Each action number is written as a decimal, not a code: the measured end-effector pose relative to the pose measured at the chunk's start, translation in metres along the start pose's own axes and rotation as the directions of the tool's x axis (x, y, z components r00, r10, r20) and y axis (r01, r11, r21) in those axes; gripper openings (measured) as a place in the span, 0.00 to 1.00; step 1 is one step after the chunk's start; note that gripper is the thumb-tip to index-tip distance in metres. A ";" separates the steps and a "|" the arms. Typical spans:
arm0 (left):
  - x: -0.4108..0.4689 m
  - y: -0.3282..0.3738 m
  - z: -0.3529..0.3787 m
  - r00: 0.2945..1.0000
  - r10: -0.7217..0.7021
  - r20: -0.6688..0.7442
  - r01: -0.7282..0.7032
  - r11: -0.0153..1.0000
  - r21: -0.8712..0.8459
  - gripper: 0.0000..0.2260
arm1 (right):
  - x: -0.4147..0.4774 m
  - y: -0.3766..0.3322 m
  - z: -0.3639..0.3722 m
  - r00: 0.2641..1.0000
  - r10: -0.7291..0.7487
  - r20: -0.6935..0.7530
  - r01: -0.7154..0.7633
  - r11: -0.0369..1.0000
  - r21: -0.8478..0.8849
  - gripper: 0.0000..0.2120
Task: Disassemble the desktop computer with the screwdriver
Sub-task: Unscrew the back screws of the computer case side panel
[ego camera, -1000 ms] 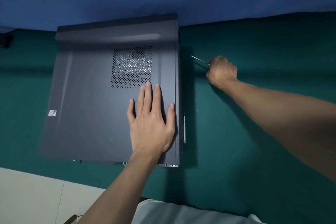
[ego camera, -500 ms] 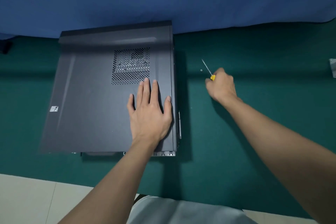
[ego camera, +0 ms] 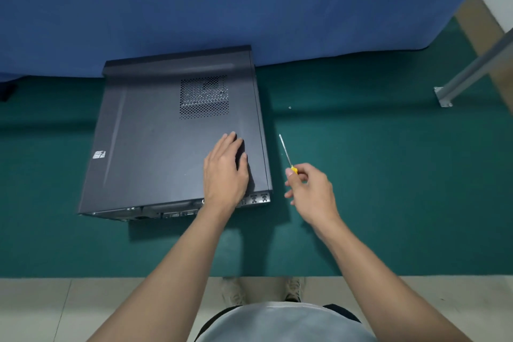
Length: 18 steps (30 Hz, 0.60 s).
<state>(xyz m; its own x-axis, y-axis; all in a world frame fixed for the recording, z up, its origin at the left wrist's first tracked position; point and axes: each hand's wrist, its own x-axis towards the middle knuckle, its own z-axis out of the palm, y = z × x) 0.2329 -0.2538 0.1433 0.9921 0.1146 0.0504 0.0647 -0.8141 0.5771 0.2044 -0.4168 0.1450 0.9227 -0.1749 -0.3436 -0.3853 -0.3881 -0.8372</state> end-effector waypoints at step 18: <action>-0.077 0.005 -0.015 0.530 -0.492 0.691 0.760 -0.086 -0.644 0.24 | -0.110 0.019 0.062 0.914 0.245 0.324 -0.378 0.805 0.457 0.12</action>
<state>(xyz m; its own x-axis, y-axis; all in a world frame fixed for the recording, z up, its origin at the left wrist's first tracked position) 0.1554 -0.2582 0.1547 0.5679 0.0679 -0.8203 0.6797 0.5234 0.5138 0.0965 -0.3490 0.1406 0.7528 0.0385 -0.6571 -0.6532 0.1670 -0.7386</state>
